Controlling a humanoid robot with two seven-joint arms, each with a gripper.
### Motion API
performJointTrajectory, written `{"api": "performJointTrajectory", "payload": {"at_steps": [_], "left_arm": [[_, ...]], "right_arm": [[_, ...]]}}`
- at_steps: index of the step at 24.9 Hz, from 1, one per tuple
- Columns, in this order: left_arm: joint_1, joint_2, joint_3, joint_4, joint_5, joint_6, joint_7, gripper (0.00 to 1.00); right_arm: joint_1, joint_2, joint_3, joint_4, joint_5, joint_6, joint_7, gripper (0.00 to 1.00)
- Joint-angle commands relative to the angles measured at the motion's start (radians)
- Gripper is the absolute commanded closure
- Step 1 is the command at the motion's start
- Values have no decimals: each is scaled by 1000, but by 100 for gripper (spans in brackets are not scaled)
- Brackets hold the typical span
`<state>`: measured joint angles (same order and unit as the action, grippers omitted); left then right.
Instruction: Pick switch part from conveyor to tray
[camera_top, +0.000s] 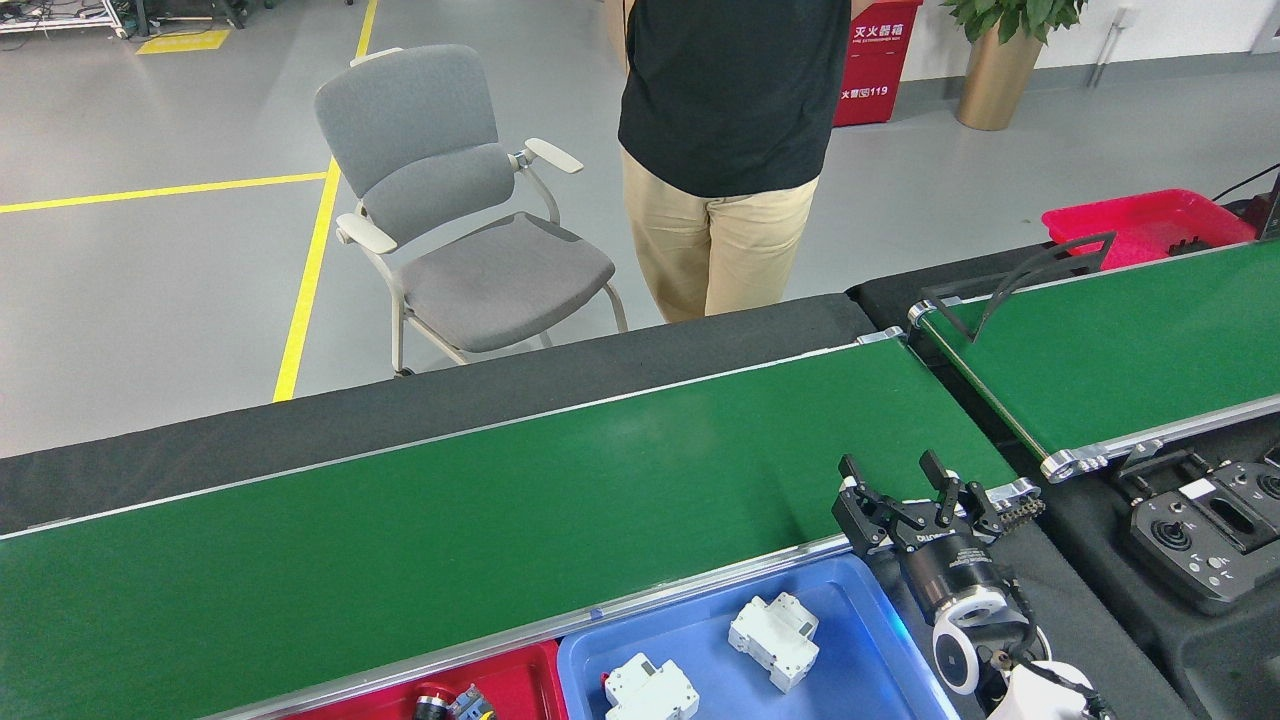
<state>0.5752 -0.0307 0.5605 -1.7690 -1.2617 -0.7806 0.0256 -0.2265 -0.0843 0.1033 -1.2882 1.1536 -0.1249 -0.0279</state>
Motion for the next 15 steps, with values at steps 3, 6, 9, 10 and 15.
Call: {"api": "performJointTrajectory", "payload": {"at_steps": [3,6,9,10,15], "left_arm": [[-57,-23,122,-10,2,-5,24,0],[-86,-6,170,13,-2,173,27,0],[-86,54,174,42,-13,244,94,0],[-92,71,173,57,-27,248,116,0],[-176,84,150,105,-110,239,122,0]], "right_arm": [[-33,0,-4,-14,-3,1,-3,2],[-45,6,-2,-14,-3,-1,-1,2],[-47,17,-1,-14,-5,-4,-1,2],[-47,23,-1,-14,-5,-4,-1,2],[-48,41,-1,-17,-5,4,0,2]]}}
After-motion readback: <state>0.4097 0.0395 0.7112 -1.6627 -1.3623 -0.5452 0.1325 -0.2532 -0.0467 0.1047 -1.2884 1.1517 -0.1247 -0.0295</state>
